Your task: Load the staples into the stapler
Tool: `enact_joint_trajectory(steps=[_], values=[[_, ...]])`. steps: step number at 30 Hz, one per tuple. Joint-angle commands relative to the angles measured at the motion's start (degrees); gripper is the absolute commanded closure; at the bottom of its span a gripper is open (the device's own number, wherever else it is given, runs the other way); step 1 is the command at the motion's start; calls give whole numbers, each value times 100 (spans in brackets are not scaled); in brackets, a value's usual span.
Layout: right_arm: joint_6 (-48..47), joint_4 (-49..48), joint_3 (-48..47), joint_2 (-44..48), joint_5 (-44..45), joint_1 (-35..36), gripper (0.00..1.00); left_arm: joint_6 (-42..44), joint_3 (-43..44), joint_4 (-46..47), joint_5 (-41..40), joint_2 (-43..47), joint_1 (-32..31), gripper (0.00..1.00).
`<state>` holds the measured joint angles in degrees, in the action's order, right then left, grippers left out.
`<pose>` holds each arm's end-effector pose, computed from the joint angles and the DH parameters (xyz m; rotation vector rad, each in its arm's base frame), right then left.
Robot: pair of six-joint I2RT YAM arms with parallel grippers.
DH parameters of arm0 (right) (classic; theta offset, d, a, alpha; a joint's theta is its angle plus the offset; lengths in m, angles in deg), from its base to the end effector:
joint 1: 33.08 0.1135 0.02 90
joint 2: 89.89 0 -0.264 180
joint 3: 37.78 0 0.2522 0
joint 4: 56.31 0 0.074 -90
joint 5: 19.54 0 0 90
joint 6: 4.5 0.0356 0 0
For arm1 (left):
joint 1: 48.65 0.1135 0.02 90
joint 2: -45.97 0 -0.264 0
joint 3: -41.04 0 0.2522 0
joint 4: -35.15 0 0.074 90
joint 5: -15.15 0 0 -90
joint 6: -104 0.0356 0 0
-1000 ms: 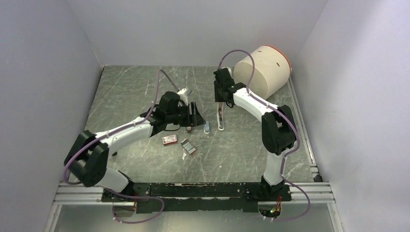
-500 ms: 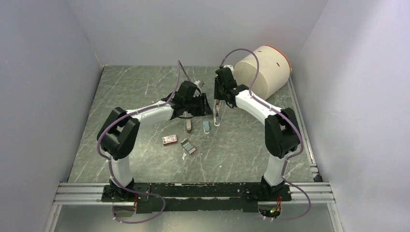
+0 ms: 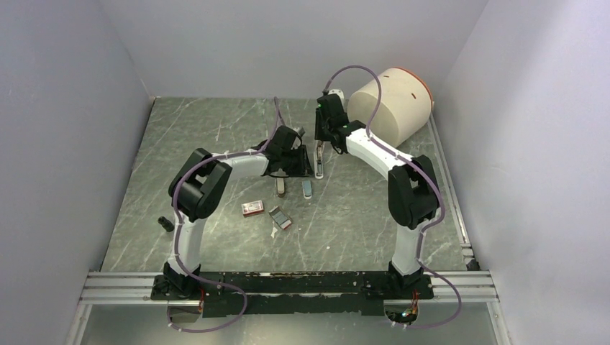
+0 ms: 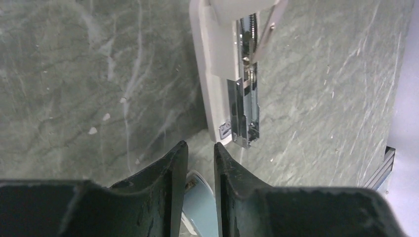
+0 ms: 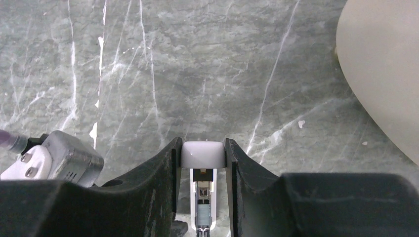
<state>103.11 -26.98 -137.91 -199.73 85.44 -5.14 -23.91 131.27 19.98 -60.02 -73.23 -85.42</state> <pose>0.3951 0.1991 0.2510 -0.0614 2.2277 0.1407 0.3528 -0.2750 0.1463 0.1130 2.5072 -0.9023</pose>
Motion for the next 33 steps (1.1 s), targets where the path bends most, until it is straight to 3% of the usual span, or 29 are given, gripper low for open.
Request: enact_joint_trajectory(steps=[1,14,23,33], values=[[43,-62,-263,-148,8,-8,74,122,160,509,321,-160,131,69],[33,-23,-363,-315,-48,27,75,72,148,850,804,-614,153,71],[67,-92,-137,-234,-177,94,76,85,302,306,524,-843,149,88],[414,342,331,102,3,383,77,58,280,-63,182,-995,153,90]])
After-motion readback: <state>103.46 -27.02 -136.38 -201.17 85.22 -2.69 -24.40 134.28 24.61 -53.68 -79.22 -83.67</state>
